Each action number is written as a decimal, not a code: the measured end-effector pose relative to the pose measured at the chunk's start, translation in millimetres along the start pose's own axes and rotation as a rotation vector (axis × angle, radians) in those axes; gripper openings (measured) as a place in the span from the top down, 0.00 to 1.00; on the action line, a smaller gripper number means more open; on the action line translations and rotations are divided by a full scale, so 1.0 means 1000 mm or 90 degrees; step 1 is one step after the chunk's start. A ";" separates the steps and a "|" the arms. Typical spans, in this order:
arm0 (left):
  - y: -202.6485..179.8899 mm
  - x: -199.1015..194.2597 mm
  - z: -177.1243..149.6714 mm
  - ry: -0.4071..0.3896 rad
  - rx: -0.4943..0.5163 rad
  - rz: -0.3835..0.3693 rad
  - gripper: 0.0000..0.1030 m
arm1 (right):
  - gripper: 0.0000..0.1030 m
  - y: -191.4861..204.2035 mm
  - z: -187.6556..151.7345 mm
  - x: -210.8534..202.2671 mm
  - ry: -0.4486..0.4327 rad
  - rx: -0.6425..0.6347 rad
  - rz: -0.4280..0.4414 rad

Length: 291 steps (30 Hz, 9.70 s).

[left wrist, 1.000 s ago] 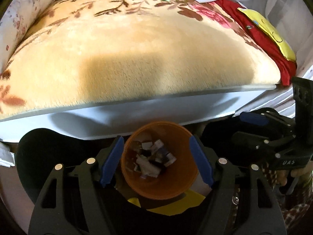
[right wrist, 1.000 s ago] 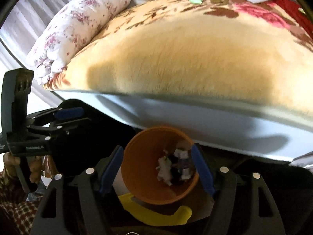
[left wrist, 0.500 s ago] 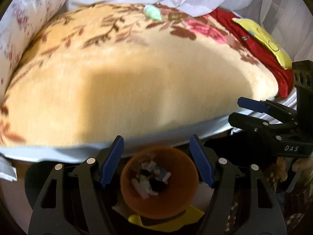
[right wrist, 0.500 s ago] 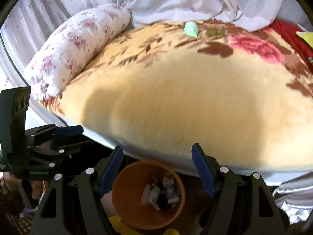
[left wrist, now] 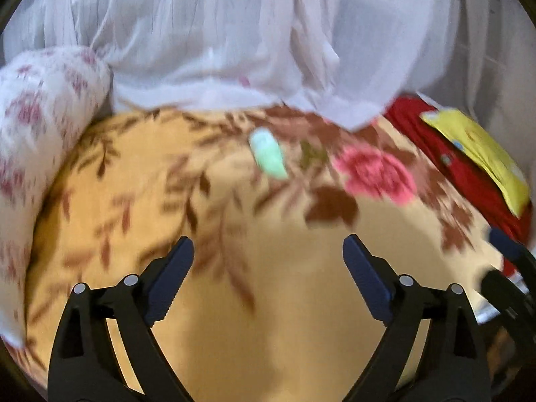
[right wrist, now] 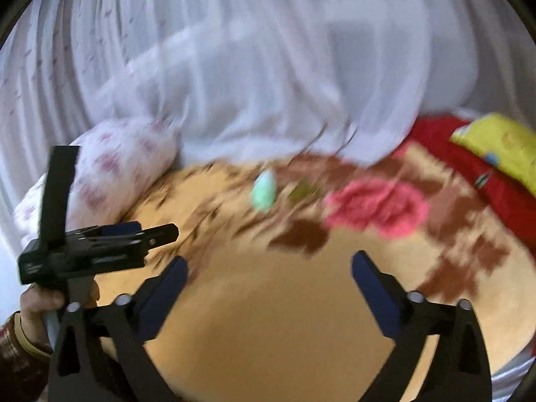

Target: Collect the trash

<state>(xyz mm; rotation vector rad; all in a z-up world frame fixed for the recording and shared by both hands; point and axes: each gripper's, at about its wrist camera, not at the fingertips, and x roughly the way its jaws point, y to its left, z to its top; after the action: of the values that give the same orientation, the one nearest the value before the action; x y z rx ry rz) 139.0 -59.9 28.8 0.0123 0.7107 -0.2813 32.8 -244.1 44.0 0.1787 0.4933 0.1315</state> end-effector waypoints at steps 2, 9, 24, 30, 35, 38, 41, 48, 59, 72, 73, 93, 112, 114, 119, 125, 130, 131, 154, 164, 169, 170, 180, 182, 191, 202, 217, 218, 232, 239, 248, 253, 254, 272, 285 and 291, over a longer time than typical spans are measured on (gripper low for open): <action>-0.002 0.025 0.020 0.000 -0.004 0.013 0.13 | 0.05 -0.008 0.006 -0.001 -0.051 -0.003 -0.033; 0.002 0.134 0.079 0.048 -0.075 0.040 0.13 | 0.05 -0.041 -0.008 0.005 -0.131 0.008 -0.108; 0.010 0.220 0.090 0.097 -0.118 0.037 0.54 | 0.05 -0.051 -0.015 0.024 -0.098 0.015 -0.107; 0.005 0.129 0.055 0.023 -0.035 0.015 0.54 | 0.05 -0.045 -0.017 0.031 -0.084 0.011 -0.105; 0.022 0.076 0.016 0.014 -0.039 -0.004 0.54 | 0.05 -0.029 -0.015 0.041 -0.070 -0.023 -0.116; 0.037 0.052 -0.008 0.002 -0.046 0.009 0.54 | 0.05 -0.023 -0.006 0.056 -0.047 -0.020 -0.103; 0.053 0.034 -0.027 -0.008 -0.061 0.019 0.54 | 0.05 -0.024 0.011 0.091 0.000 -0.005 -0.079; 0.080 0.007 -0.051 -0.033 -0.074 0.054 0.54 | 0.05 -0.043 0.055 0.235 0.123 0.090 -0.107; 0.101 -0.002 -0.058 -0.044 -0.075 0.059 0.54 | 0.05 -0.056 0.083 0.341 0.206 0.119 -0.231; 0.103 -0.007 -0.064 -0.038 -0.087 0.050 0.54 | 0.57 -0.029 0.071 0.357 0.262 -0.005 -0.253; 0.103 -0.009 -0.065 -0.040 -0.087 0.049 0.54 | 0.57 -0.028 0.072 0.352 0.258 -0.007 -0.242; 0.055 -0.070 -0.120 -0.003 -0.042 -0.003 0.54 | 0.57 0.064 0.006 0.090 0.151 -0.068 0.009; 0.012 -0.113 -0.230 0.175 0.015 -0.122 0.54 | 0.57 0.079 -0.141 -0.028 0.327 -0.056 0.122; 0.010 -0.112 -0.236 0.187 0.017 -0.122 0.54 | 0.57 0.079 -0.154 -0.026 0.354 -0.052 0.129; 0.010 -0.106 -0.247 0.219 0.014 -0.125 0.54 | 0.57 0.086 -0.185 -0.020 0.414 -0.060 0.148; 0.017 -0.105 -0.245 0.243 0.002 -0.096 0.36 | 0.15 0.091 -0.197 -0.015 0.441 -0.083 0.121; 0.035 -0.138 -0.219 0.112 -0.026 -0.041 0.17 | 0.08 0.074 -0.166 -0.027 0.355 -0.034 0.122; 0.038 -0.144 -0.213 0.088 -0.033 -0.033 0.16 | 0.08 0.072 -0.158 -0.031 0.328 -0.032 0.119; 0.039 -0.130 -0.118 -0.085 -0.020 0.090 0.11 | 0.05 0.043 -0.051 -0.026 0.030 -0.059 0.015; 0.044 -0.090 -0.054 -0.132 -0.008 0.143 0.11 | 0.05 0.017 0.002 0.018 -0.053 -0.040 -0.071; 0.052 -0.064 -0.029 -0.138 -0.020 0.141 0.11 | 0.05 0.004 0.027 0.049 -0.082 -0.024 -0.099; 0.055 -0.057 -0.023 -0.138 -0.023 0.141 0.11 | 0.05 0.001 0.030 0.053 -0.085 -0.023 -0.102; 0.080 -0.009 0.015 -0.153 -0.055 0.163 0.11 | 0.05 -0.006 0.071 0.095 -0.126 -0.031 -0.140; 0.085 -0.001 0.023 -0.154 -0.059 0.168 0.11 | 0.05 -0.007 0.074 0.104 -0.124 -0.030 -0.142; 0.102 0.037 0.030 -0.121 -0.064 0.179 0.11 | 0.05 -0.008 0.063 0.134 -0.105 -0.055 -0.194; 0.108 0.050 0.021 -0.093 -0.073 0.185 0.11 | 0.05 -0.009 0.050 0.144 -0.083 -0.077 -0.215; 0.108 0.057 0.014 -0.079 -0.071 0.170 0.11 | 0.05 -0.003 0.042 0.150 -0.068 -0.100 -0.214; 0.108 0.056 0.014 -0.080 -0.071 0.168 0.11 | 0.05 -0.003 0.042 0.150 -0.069 -0.100 -0.213; 0.105 0.057 0.014 -0.086 -0.066 0.173 0.11 | 0.05 0.000 0.040 0.150 -0.067 -0.106 -0.214; 0.106 0.057 0.013 -0.086 -0.062 0.174 0.11 | 0.05 0.001 0.040 0.150 -0.067 -0.106 -0.216; 0.109 0.057 0.013 -0.087 -0.065 0.181 0.11 | 0.05 0.002 0.039 0.150 -0.067 -0.108 -0.215; 0.113 0.058 0.013 -0.089 -0.068 0.192 0.11 | 0.05 0.002 0.039 0.150 -0.069 -0.112 -0.217; 0.114 0.058 0.012 -0.089 -0.069 0.193 0.11 | 0.05 0.001 0.039 0.150 -0.070 -0.113 -0.216; 0.117 0.054 0.013 -0.098 -0.064 0.207 0.11 | 0.05 -0.010 0.046 0.156 -0.069 -0.120 -0.224; 0.123 0.054 0.013 -0.103 -0.070 0.223 0.11 | 0.05 -0.011 0.045 0.157 -0.069 -0.124 -0.224; 0.126 0.052 0.013 -0.107 -0.074 0.230 0.11 | 0.05 -0.011 0.045 0.157 -0.069 -0.126 -0.223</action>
<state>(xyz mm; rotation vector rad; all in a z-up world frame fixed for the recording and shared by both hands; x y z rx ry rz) 218.1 46.9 -5.4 0.0060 0.5449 0.1041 192.4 -234.5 8.6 -0.0950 0.3945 -0.1717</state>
